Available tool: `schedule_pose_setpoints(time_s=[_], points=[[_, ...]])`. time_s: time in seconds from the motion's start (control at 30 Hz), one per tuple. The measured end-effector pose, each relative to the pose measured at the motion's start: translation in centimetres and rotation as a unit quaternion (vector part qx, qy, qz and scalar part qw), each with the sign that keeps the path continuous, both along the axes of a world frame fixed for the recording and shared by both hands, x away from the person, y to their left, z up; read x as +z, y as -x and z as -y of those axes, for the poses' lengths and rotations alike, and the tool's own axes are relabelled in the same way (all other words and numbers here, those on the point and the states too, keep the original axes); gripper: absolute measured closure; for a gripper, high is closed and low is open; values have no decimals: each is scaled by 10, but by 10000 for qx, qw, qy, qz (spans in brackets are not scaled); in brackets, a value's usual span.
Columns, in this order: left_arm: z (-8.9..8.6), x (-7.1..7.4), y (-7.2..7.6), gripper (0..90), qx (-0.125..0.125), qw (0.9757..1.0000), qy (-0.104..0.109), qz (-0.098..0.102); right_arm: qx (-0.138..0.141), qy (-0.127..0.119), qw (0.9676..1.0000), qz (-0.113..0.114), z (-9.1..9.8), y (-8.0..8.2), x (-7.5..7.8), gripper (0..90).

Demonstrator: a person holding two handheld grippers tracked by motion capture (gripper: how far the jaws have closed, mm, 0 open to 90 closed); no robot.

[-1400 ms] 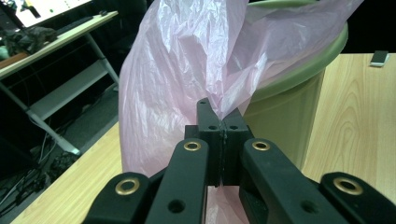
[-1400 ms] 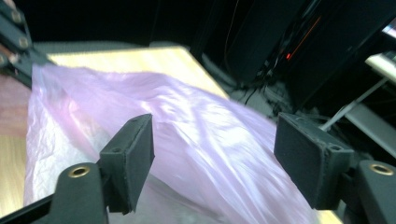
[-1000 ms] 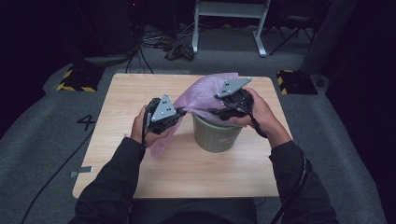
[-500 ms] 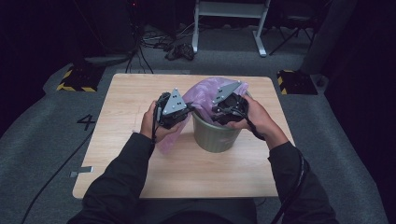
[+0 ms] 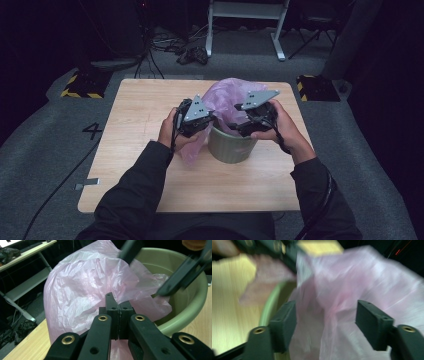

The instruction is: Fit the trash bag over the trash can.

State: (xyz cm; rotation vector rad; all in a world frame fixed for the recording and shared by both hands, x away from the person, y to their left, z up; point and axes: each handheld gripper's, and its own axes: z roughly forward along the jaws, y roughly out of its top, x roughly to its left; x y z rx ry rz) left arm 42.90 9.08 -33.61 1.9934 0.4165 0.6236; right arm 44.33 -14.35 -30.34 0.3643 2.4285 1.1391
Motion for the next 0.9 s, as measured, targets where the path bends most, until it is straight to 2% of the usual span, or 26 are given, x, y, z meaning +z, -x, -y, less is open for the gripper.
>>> schedule_pose_setpoints(time_s=[0.03,0.07,0.17,0.27,0.33,0.37,0.47,0.53,0.6,0.63,0.7,0.8,0.83,0.87,0.9], points=[[0,0,0,897,0,10000,0,0,0,0,10000,0,0,0,0,294],[-1,-1,0,897,-19,10000,25,-9,-13,-156,9997,180,2,4,1,266],[-2,-2,-1,896,-72,9999,108,-47,21,-169,9997,178,-2,5,0,264],[-2,-2,1,895,-126,9998,152,-28,-5,3,9999,110,-12,2,-6,349],[-2,-2,1,894,-156,9997,167,-37,0,141,9999,67,-15,0,-9,515],[-2,-2,1,892,-179,9997,164,-42,34,191,9998,22,-17,-1,-9,546],[-3,-2,2,883,-232,9995,206,-64,46,214,9998,-6,-18,-1,-10,712],[-4,-3,3,846,-256,9994,204,-71,41,211,9998,-54,-18,-2,-9,816],[-5,-3,5,783,-252,9994,221,-72,16,179,9998,-41,-17,-1,-10,887],[-5,-3,5,735,-252,9994,221,-72,16,179,9998,-41,-17,-1,-10,887],[-6,-3,8,577,-183,9994,265,-123,-11,138,9999,-74,-15,-1,-10,899],[-17,-5,23,391,-57,9991,402,-143,-64,68,9998,-151,-10,0,-9,900],[-17,-5,23,321,-57,9991,402,-143,-64,68,9998,-151,-10,0,-9,900],[-22,-7,27,321,-52,9989,435,-155,-78,64,9998,-177,-8,0,-9,900],[-34,-11,37,277,-110,9982,568,-158,-84,63,9998,-186,-4,1,-8,900]])
